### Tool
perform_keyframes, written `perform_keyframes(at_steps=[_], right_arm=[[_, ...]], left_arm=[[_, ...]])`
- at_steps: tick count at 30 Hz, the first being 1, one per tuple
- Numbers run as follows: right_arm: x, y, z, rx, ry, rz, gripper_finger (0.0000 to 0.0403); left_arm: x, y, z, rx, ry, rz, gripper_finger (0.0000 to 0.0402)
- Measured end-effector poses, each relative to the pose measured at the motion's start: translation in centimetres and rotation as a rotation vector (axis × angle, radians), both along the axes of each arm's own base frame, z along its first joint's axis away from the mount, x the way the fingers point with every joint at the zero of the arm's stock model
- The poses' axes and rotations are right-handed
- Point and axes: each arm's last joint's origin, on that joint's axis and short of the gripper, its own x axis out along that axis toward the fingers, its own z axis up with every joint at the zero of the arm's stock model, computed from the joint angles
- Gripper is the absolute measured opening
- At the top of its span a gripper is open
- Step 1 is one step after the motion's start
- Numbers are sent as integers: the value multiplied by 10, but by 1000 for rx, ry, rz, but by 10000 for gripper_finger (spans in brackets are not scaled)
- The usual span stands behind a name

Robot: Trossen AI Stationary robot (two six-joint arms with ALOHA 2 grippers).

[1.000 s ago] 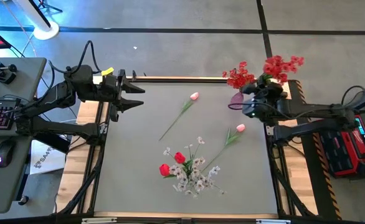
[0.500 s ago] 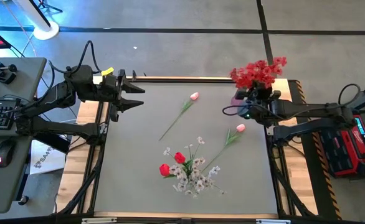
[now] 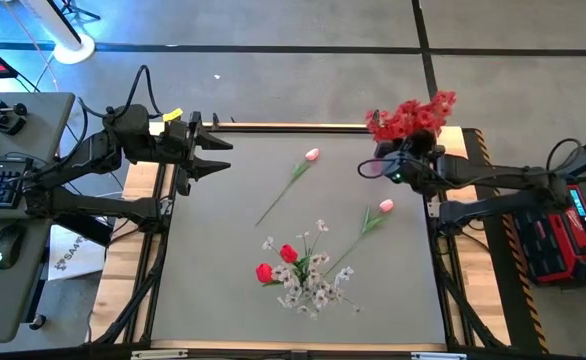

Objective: Sort flowers into vase by color
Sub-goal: Put the red flowers into the violet vase

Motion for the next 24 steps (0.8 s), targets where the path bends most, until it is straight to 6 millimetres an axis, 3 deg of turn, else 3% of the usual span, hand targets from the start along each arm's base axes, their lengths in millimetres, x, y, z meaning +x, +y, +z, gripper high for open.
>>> perform_keyframes(at_steps=[9,17,24], right_arm=[[3,-11,-8,111,5,8,160],[4,-9,-9,210,-13,88,128],[-2,-6,24,254,-42,179,118]], left_arm=[[0,0,0,0,0,0,200],[0,0,0,0,0,0,200],[0,0,0,0,0,0,200]])
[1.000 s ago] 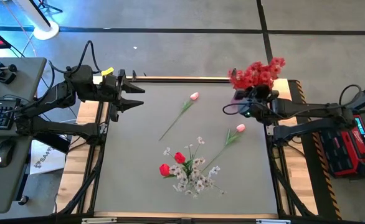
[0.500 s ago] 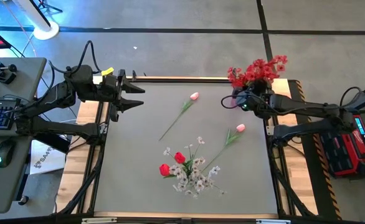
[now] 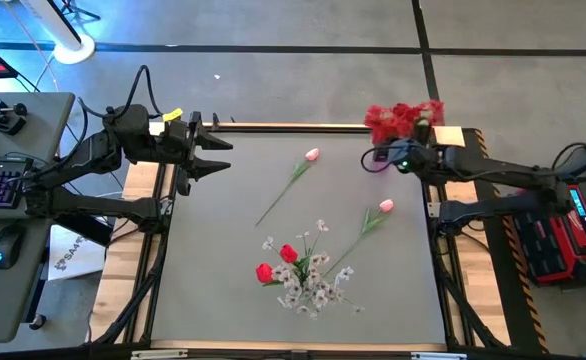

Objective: Sort flowers into vase by color
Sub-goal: Put the red flowers into the violet vase

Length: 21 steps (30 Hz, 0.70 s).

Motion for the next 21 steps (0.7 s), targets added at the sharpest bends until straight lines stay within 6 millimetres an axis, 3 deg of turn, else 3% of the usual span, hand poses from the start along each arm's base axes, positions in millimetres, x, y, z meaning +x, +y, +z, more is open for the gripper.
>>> perform_keyframes(at_steps=[6,9,17,21], right_arm=[[-16,1,45,-17,19,-14,117],[-21,1,56,-22,32,-8,116],[-18,-4,35,23,91,-3,83],[-15,-5,22,33,105,3,42]], left_arm=[[0,0,0,0,0,0,200],[0,0,0,0,0,0,200],[0,0,0,0,0,0,200],[0,0,0,0,0,0,200]])
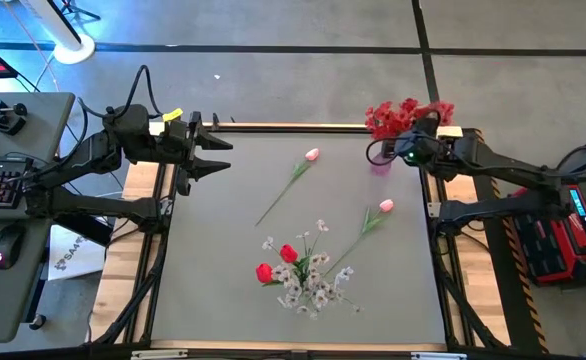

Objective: Sort flowers into vase by color
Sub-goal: Put the red flowers into the violet vase

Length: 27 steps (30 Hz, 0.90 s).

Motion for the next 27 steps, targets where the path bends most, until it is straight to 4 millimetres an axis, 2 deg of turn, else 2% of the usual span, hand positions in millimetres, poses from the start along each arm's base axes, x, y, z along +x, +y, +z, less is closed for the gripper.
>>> perform_keyframes(at_steps=[3,13,17,22,27], right_arm=[[4,0,-9,31,-8,36,7],[6,0,-37,64,55,51,1],[5,1,-37,94,12,43,3],[-2,7,-35,237,-90,97,5],[-17,15,-28,305,-138,183,35]], left_arm=[[0,0,0,0,0,0,200],[0,0,0,0,0,0,200],[0,0,0,0,0,0,200],[0,0,0,0,0,0,200],[0,0,0,0,0,0,200]])
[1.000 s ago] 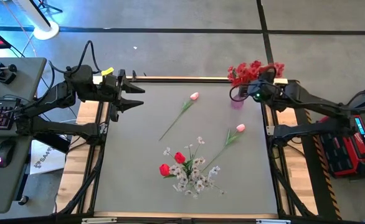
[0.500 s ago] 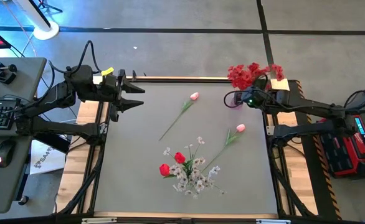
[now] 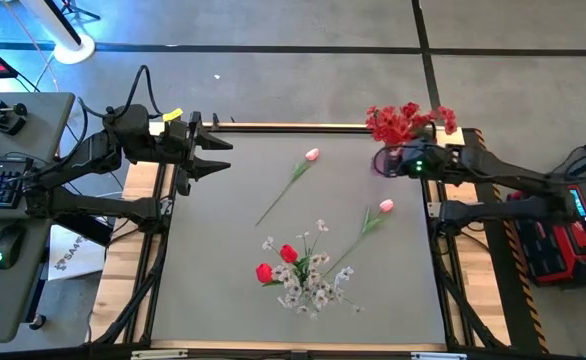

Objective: Sort flowers into vase by color
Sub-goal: Put the red flowers into the violet vase

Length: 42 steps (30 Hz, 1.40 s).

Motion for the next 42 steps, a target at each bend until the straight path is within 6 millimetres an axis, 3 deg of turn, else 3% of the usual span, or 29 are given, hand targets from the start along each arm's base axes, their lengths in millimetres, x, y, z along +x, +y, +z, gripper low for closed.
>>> perform_keyframes(at_steps=[6,11,13,15,17,20,27,35,42], right_arm=[[-21,9,31,-35,-129,110,101],[-43,15,71,-179,-229,163,149],[-50,17,77,-258,-212,156,162],[-57,19,68,-287,-129,123,170],[-59,21,43,-262,-46,90,176],[-52,25,17,-290,-89,130,184],[-47,24,-14,-621,23,206,181],[-34,21,-30,-747,38,317,157],[-32,11,-29,-806,99,222,135]], left_arm=[[0,0,0,0,0,0,200],[0,0,0,0,0,0,200],[0,0,0,0,0,0,200],[0,0,0,0,0,0,200],[0,0,0,0,0,0,200],[0,0,0,0,0,0,200],[0,0,0,0,0,0,200],[0,0,0,0,0,0,200],[0,0,0,0,0,0,200]])
